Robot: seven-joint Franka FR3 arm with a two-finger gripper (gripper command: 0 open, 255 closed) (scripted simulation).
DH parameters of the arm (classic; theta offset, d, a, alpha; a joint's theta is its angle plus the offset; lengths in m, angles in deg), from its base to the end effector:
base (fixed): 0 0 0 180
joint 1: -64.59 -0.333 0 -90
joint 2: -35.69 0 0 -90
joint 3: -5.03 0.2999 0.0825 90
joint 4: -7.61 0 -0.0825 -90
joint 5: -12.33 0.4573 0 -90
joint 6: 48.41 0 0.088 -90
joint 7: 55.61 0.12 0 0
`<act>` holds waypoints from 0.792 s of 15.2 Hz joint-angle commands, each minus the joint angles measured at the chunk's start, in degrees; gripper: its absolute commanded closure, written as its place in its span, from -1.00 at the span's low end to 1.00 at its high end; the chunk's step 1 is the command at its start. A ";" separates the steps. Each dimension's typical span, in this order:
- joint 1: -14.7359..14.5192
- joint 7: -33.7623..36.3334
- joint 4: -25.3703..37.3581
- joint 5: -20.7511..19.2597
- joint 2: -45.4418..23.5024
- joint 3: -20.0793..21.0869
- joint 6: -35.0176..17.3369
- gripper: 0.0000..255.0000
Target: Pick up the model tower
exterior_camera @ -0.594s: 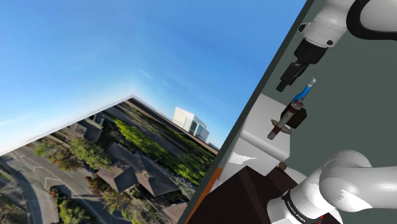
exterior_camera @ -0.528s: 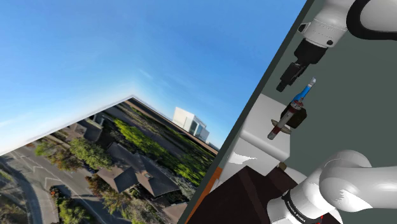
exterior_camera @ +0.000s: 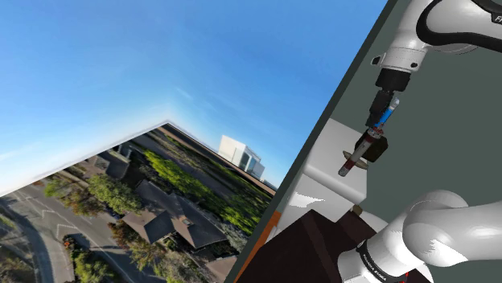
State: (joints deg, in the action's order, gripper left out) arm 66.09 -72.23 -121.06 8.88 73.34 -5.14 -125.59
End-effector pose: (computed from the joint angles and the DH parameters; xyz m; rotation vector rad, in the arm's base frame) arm 0.3884 -0.0981 0.5526 -3.0123 -0.1966 0.3518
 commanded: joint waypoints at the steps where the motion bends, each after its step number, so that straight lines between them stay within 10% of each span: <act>1: 0.24 -1.63 -0.56 -0.13 -0.84 -1.54 0.72 -1.00; 9: 0.47 -1.72 -6.13 -0.53 -0.12 -1.93 -4.13 -1.00; 10: 0.44 -1.65 -6.13 -0.48 -0.10 -1.87 -4.11 1.00; 12: 0.45 -1.70 -6.04 -0.51 -0.17 -1.90 -4.09 1.00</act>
State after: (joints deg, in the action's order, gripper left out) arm 66.53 -73.92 -127.06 8.38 73.18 -7.04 -129.65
